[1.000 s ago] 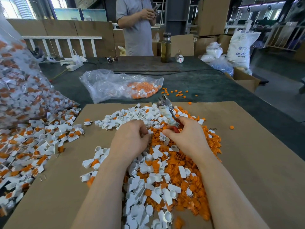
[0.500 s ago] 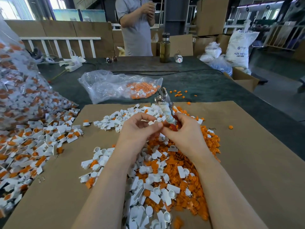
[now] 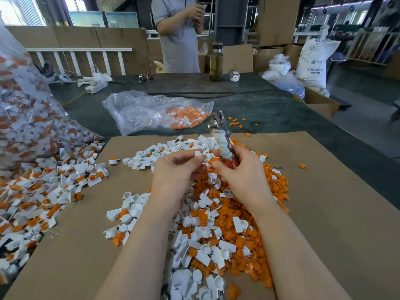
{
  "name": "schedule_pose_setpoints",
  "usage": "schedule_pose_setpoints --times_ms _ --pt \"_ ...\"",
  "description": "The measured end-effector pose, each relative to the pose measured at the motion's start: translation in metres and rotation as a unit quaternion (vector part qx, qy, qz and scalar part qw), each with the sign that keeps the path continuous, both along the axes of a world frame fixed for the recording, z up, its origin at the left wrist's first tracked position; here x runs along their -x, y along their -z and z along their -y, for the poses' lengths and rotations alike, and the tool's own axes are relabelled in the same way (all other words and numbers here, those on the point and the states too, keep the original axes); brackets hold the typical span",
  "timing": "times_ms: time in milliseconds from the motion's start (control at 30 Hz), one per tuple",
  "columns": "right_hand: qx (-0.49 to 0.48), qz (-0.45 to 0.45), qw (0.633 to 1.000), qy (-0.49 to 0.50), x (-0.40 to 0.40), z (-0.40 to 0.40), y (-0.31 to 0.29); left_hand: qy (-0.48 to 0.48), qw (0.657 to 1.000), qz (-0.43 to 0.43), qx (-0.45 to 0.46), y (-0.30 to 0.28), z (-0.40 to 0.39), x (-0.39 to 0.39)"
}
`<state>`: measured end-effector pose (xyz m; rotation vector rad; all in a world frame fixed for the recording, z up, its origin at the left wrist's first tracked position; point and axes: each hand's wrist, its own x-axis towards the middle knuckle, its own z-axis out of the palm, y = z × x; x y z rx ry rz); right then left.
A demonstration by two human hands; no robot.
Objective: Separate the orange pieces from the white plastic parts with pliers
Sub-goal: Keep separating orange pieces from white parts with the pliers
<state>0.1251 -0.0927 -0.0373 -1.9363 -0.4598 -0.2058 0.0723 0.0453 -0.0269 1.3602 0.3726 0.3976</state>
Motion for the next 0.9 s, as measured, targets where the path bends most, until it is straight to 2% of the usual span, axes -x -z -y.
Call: schedule_pose_setpoints --times_ms 167,400,700,900 --pt "-0.037 0.02 0.999 0.021 0.002 -0.002 0.0 -0.023 0.999 -0.004 -0.026 0.001 0.002 -0.001" --pt "-0.01 0.045 0.998 0.042 0.004 -0.006 0.0 -0.023 0.998 -0.008 -0.054 0.0 0.007 -0.001" --pt "-0.016 0.07 0.995 0.063 0.005 -0.007 0.001 -0.046 0.984 -0.003 -0.171 -0.004 0.012 0.001" --pt "-0.015 0.076 0.995 0.065 0.004 -0.007 0.001 -0.037 0.978 0.004 -0.204 -0.005 0.015 0.002"
